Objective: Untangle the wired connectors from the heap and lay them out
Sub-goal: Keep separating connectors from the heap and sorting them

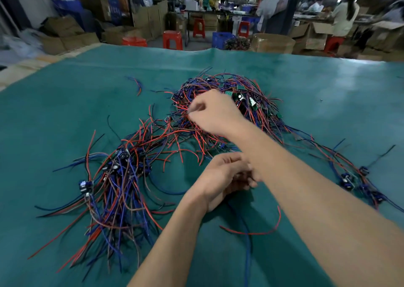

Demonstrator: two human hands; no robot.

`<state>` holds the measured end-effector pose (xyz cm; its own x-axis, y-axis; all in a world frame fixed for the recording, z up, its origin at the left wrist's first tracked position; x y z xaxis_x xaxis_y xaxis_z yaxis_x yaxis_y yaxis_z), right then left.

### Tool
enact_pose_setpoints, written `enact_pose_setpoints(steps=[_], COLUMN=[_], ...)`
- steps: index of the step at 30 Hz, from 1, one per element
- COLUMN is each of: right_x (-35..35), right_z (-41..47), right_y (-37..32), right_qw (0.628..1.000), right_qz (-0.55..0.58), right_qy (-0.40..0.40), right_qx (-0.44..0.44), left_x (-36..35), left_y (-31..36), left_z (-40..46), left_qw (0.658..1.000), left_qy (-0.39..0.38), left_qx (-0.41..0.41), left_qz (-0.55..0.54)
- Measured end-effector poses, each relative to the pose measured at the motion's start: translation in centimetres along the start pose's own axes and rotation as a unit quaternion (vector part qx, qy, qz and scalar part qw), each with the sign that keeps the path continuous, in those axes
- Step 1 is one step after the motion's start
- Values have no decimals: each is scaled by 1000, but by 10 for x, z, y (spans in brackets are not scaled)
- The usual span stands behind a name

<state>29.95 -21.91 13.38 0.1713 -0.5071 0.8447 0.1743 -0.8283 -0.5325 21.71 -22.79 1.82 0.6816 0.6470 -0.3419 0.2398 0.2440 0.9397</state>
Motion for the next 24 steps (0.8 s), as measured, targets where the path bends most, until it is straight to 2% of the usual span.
enact_pose_setpoints(steps=[2,4,7,12,17,20,24], right_x=[14,15,10,9,23,52,105], right_z=[9,14,19,20,15,-1,-30], right_y=[42,72,93,107,124,136,143], right_qw=[996,993,992,990,971,932,898], right_qz=[-15,-26,-17,19,157,272,325], right_qy=[31,26,21,72,114,190,273], right_qx=[-78,-113,-122,-122,-138,-142,-111], left_x=[0,1,1,0,0,1,2], left_y=[1,1,2,2,4,2,1], left_z=[0,0,-1,-2,-2,-2,-2], left_qw=[1000,1000,1000,1000,1000,1000,1000], left_qy=[-5,-7,-9,-9,-8,-5,-3], left_qx=[9,10,4,7,5,7,8], left_qz=[-5,-4,-7,-12,-15,-17,-25])
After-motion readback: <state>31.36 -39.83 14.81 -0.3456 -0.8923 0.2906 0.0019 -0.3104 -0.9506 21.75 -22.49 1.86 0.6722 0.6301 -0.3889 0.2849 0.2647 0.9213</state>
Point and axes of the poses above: each hand's wrist, its own z-axis towards the middle knuckle, its own x-axis out of the back of the hand, y = z × x, the point moved 8 cm from there along z, towards the middle knuckle, and after that the axes turned 14 degrees about -y, right-handed, at the moved point
